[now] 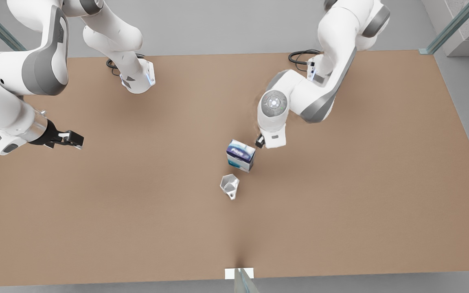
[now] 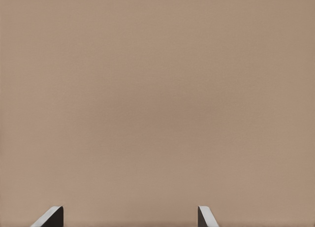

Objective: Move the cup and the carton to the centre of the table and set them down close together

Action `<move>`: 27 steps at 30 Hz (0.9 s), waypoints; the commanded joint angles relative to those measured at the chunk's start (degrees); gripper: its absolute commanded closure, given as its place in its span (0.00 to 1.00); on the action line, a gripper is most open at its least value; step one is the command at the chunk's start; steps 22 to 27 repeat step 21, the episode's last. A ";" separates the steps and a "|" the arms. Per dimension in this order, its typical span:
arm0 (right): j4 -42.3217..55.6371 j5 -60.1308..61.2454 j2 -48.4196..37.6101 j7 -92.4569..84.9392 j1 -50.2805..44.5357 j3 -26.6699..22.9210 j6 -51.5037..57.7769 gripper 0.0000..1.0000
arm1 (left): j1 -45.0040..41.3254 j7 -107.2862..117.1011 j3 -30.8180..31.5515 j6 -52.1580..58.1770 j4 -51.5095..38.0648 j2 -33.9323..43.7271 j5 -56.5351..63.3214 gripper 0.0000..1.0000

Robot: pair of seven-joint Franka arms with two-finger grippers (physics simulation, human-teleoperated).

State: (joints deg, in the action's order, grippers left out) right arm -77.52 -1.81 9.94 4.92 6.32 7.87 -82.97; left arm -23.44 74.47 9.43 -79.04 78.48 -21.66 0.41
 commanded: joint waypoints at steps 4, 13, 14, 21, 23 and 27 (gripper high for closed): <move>0.18 -0.57 -0.09 -0.44 -0.52 0.04 -0.79 0.00 | 25.29 -68.84 -4.07 3.99 -2.02 -0.49 2.40 0.00; -1.67 -0.74 -0.27 -2.11 -1.93 0.57 -2.99 0.00 | 25.29 -69.10 -4.07 -5.51 2.73 12.78 0.21 0.00; -4.04 -0.92 -0.80 -2.11 -1.93 0.57 -4.66 0.00 | 25.29 -69.10 -3.98 -5.69 2.73 12.78 0.12 0.00; -4.92 -1.01 -0.88 -1.49 -5.36 -0.75 -5.54 0.00 | 25.29 -69.02 -3.98 -5.69 2.73 12.78 0.12 0.00; -4.92 -1.01 -0.88 -1.49 -5.36 -0.75 -5.54 0.00 | 25.29 -69.02 -3.98 -5.69 2.73 12.78 0.12 0.00; -4.92 -1.01 -0.88 -1.49 -5.36 -0.75 -5.54 0.00 | 25.29 -69.02 -3.98 -5.69 2.73 12.78 0.12 0.00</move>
